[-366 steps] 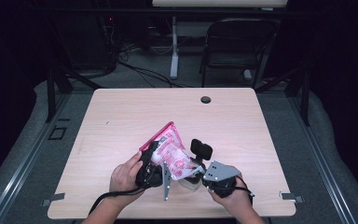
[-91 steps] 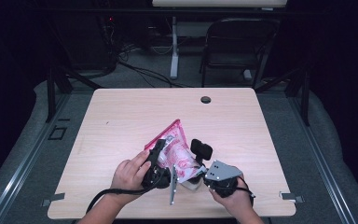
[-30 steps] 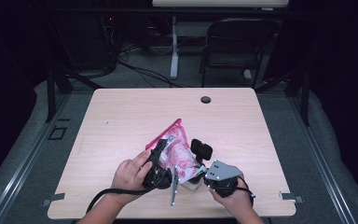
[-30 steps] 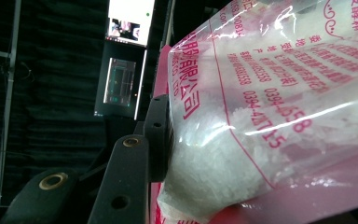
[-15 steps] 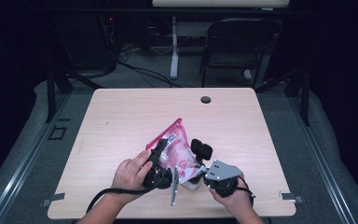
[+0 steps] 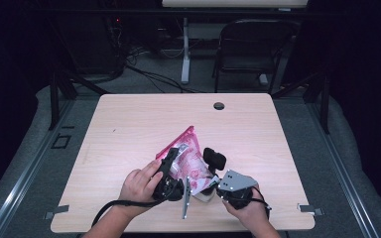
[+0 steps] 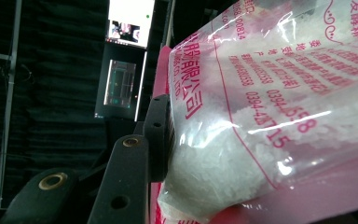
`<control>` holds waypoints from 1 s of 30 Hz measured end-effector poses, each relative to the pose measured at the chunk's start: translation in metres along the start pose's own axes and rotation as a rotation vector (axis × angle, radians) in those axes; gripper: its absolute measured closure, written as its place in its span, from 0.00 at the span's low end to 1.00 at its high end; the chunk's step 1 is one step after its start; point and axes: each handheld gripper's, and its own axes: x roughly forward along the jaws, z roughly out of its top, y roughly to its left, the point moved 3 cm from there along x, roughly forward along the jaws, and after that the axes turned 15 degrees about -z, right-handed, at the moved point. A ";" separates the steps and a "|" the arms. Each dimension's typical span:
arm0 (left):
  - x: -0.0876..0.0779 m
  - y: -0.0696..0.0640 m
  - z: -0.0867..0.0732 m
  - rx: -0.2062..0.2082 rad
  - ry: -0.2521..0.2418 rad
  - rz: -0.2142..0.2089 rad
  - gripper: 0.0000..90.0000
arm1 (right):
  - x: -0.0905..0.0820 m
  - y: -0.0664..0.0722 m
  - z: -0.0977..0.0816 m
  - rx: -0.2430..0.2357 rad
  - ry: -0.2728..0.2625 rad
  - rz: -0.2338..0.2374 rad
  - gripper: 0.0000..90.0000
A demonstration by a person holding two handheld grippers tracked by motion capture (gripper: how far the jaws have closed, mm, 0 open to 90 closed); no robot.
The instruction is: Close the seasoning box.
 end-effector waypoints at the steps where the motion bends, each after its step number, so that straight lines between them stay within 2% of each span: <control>1: 0.000 0.000 0.000 -0.005 0.002 -0.006 0.76 | 0.000 0.000 0.000 0.000 0.000 -0.001 1.00; 30: -0.001 -0.001 -0.001 0.003 -0.004 0.005 0.75 | 0.002 0.001 0.000 0.002 -0.001 0.002 1.00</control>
